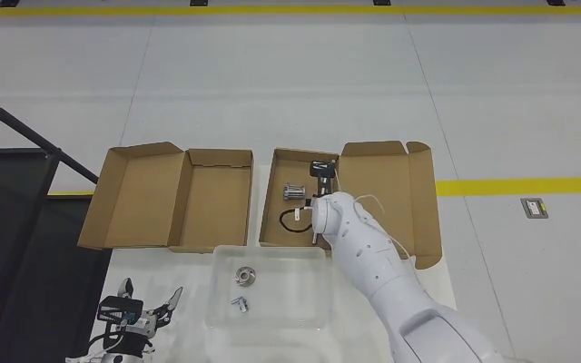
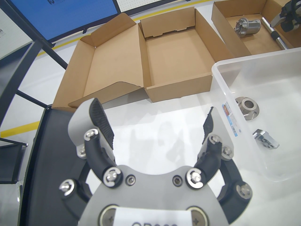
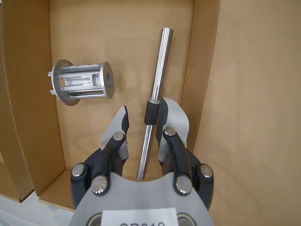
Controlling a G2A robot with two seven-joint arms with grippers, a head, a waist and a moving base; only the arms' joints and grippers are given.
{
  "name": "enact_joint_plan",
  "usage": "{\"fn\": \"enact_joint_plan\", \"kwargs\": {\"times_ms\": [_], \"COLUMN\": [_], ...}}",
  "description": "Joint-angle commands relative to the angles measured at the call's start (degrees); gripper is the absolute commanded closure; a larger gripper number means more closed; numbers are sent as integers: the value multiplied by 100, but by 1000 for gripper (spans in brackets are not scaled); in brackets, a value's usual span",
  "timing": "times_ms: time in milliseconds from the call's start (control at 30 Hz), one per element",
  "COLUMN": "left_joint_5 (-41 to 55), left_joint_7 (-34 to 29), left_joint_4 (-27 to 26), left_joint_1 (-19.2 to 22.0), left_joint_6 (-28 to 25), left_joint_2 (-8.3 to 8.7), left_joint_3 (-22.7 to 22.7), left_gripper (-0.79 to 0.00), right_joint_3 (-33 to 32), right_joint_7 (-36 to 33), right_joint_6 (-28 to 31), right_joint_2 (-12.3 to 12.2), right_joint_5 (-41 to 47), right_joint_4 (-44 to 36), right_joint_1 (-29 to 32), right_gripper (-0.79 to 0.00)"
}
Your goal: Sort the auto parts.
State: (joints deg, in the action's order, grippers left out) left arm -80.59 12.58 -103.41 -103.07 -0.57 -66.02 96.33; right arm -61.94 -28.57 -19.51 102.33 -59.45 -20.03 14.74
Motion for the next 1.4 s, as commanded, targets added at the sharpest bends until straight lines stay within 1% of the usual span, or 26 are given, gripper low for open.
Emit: {"fn": "enact_joint_plan", "kwargs": {"times_ms": [0, 133, 233, 333, 467, 567, 600, 667, 700, 767, 800, 867, 900, 967, 1067, 1167, 1233, 1267, 1367], "left_joint_5": [0, 0, 0, 0, -29, -153, -171, -330, -484, -811, -978, -1169, -1310, -1608, -2124, -2532, -2722, -2743, -2743], "left_joint_7": [0, 0, 0, 0, 48, 69, 69, 8, -35, -87, -97, -121, -159, -200, -329, -589, -809, -892, -892], "left_joint_4": [0, 0, 0, 0, -33, -103, -133, -221, -274, -403, -500, -667, -776, -974, -1224, -1383, -1419, -1407, -1407], "left_joint_1": [0, 0, 0, 0, 25, 33, 40, 73, 96, 155, 193, 270, 325, 461, 722, 1072, 1330, 1419, 1419], "left_joint_6": [0, 0, 0, 0, -283, -635, -793, -1174, -1383, -1781, -1999, -2463, -2702, -3154, -3728, -4311, -4709, -4799, -4799], "left_joint_2": [0, 0, 0, 0, 13, 41, 53, 92, 117, 167, 193, 242, 270, 326, 404, 472, 509, 516, 516], "left_joint_3": [0, 0, 0, 0, 73, 188, 230, 362, 432, 565, 623, 731, 788, 875, 860, 669, 485, 422, 422], "left_gripper": [-785, -785, -785, -785, -785, -785, -785, -785, -785, -785, -785, -785, -785, -785, -785, -785, -785, -785, -785], "right_joint_3": [-24, -114, -185, -306, -495, -590, -617, -671, -688, -736, -769, -867, -923, -1064, -1291, -1531, -1681, -1681, -1681], "right_joint_7": [109, 420, 519, 415, -153, -593, -703, -825, -822, -826, -838, -914, -959, -1025, -983, -914, -912, -912, -912], "right_joint_6": [116, 329, 501, 647, 1082, 1684, 1939, 2400, 2613, 3070, 3327, 3859, 4118, 4584, 5062, 5332, 5405, 5405, 5405], "right_joint_2": [-1, -66, -151, -300, -540, -684, -725, -797, -828, -889, -922, -993, -1030, -1104, -1203, -1288, -1334, -1334, -1334], "right_joint_5": [57, 79, 1, -259, -814, -1094, -1135, -1209, -1238, -1245, -1234, -1208, -1193, -1197, -1185, -1170, -1223, -1223, -1223], "right_joint_4": [-143, -683, -1485, -2743, -4990, -6391, -6734, -7277, -7500, -7856, -8016, -8308, -8446, -8722, -9109, -9421, -9586, -9586, -9586], "right_joint_1": [46, 252, 633, 1299, 2592, 3475, 3709, 4097, 4266, 4576, 4718, 4985, 5118, 5389, 5846, 6267, 6503, 6503, 6503], "right_gripper": [-286, -277, -277, -274, -286, -305, -311, -357, -382, -496, -597, -730, -776, -785, -785, -785, -785, -785, -785]}}
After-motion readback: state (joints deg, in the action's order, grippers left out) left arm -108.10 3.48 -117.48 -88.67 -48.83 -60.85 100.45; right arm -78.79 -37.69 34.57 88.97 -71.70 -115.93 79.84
